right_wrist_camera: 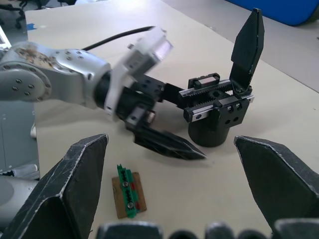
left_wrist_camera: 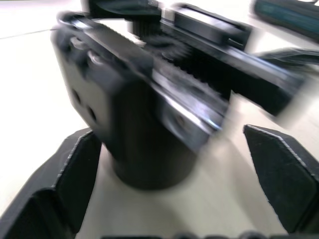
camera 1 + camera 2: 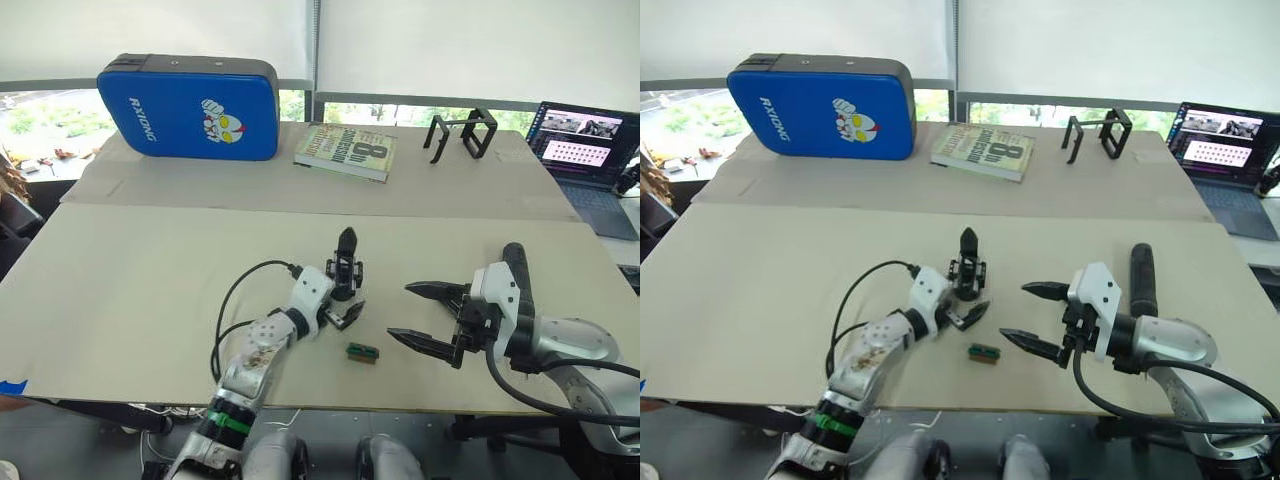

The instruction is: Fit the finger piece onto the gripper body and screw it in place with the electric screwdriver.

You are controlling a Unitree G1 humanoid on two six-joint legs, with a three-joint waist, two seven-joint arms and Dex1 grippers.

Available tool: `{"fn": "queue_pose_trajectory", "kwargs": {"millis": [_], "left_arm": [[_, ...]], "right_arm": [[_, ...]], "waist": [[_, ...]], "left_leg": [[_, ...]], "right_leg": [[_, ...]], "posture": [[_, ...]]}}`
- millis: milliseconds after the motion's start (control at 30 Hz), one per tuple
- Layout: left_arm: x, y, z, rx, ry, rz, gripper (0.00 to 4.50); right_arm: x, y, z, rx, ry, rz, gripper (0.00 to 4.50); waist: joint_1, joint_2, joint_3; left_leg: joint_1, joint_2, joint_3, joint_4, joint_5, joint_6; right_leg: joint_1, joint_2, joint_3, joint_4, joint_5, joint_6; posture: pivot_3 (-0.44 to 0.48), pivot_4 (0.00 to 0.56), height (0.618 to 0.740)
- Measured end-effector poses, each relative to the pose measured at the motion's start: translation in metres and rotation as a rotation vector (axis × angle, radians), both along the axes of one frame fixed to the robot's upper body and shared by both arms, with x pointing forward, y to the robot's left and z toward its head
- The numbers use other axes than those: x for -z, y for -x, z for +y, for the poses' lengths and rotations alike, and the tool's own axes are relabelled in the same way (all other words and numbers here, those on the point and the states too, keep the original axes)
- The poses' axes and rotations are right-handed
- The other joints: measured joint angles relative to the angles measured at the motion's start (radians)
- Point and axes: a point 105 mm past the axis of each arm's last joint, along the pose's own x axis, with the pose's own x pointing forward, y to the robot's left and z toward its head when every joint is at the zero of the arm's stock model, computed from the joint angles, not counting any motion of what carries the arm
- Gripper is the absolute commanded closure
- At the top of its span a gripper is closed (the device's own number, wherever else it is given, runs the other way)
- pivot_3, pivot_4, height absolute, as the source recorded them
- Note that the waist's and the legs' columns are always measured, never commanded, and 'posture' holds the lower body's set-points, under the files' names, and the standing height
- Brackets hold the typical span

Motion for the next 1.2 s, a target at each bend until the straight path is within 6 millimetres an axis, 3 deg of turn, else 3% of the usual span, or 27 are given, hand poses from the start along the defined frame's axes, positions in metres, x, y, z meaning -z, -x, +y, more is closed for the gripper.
{"fn": "queue_pose_trajectory", "kwargs": {"millis": [233,400,500,667,867,1033,1200], "left_arm": [[-0.009,0.042,0.059,0.206,-0.098,0.114,0.03],[-0.072,0.069,0.061,0.498,-0.112,0.056,0.03],[-0.108,0.073,0.059,0.594,-0.128,-0.012,0.03],[-0.139,0.077,0.048,0.691,-0.110,-0.057,0.03],[-0.165,0.078,0.039,0.716,-0.053,-0.056,0.03],[-0.167,0.078,0.037,0.715,-0.056,-0.068,0.03],[-0.168,0.076,0.034,0.702,-0.043,-0.081,0.00]], "right_arm": [[-0.031,-0.022,-0.025,0.036,0.190,0.059,0.00],[-0.046,-0.052,-0.032,0.137,0.310,0.223,0.00],[-0.038,-0.074,-0.038,0.263,0.349,0.391,0.00],[-0.011,-0.090,-0.062,0.449,0.500,0.579,0.00],[0.013,-0.093,-0.077,0.493,0.602,0.684,0.00],[0.024,-0.101,-0.072,0.474,0.624,0.686,0.00],[0.027,-0.103,-0.070,0.433,0.642,0.672,1.48]], "waist": [[-0.016,0.005,0.002],[-0.012,0.009,0.007],[-0.016,0.009,0.007],[-0.015,0.009,0.007],[-0.021,0.009,0.007],[-0.026,0.009,0.007],[-0.025,0.009,0.007]], "left_leg": [[-0.001,0.000,0.000,-0.001,-0.003,-0.008],[-0.001,0.000,-0.001,0.000,-0.003,-0.009],[-0.003,-0.001,0.000,0.000,-0.003,-0.009],[-0.004,-0.002,0.001,0.000,0.001,-0.001],[-0.003,-0.002,0.003,0.000,0.001,-0.001],[-0.002,-0.001,0.003,0.000,0.003,-0.004],[-0.002,-0.001,0.003,0.001,0.003,-0.004]], "right_leg": [[-0.002,0.000,0.000,0.000,-0.001,-0.002],[-0.005,-0.001,-0.002,-0.001,-0.005,-0.008],[-0.002,-0.001,-0.001,-0.001,-0.004,-0.006],[-0.002,0.003,-0.004,0.000,-0.003,0.002],[-0.002,0.008,-0.004,0.000,-0.004,0.004],[-0.002,0.012,-0.002,0.001,-0.004,0.004],[-0.002,0.012,-0.002,0.002,-0.004,0.004]], "posture": [[0.000,0.150,0.740],[0.000,0.150,0.740],[0.000,0.150,0.740],[0.000,0.150,0.740],[0.000,0.150,0.740],[0.000,0.150,0.740],[0.000,0.150,0.740]]}}
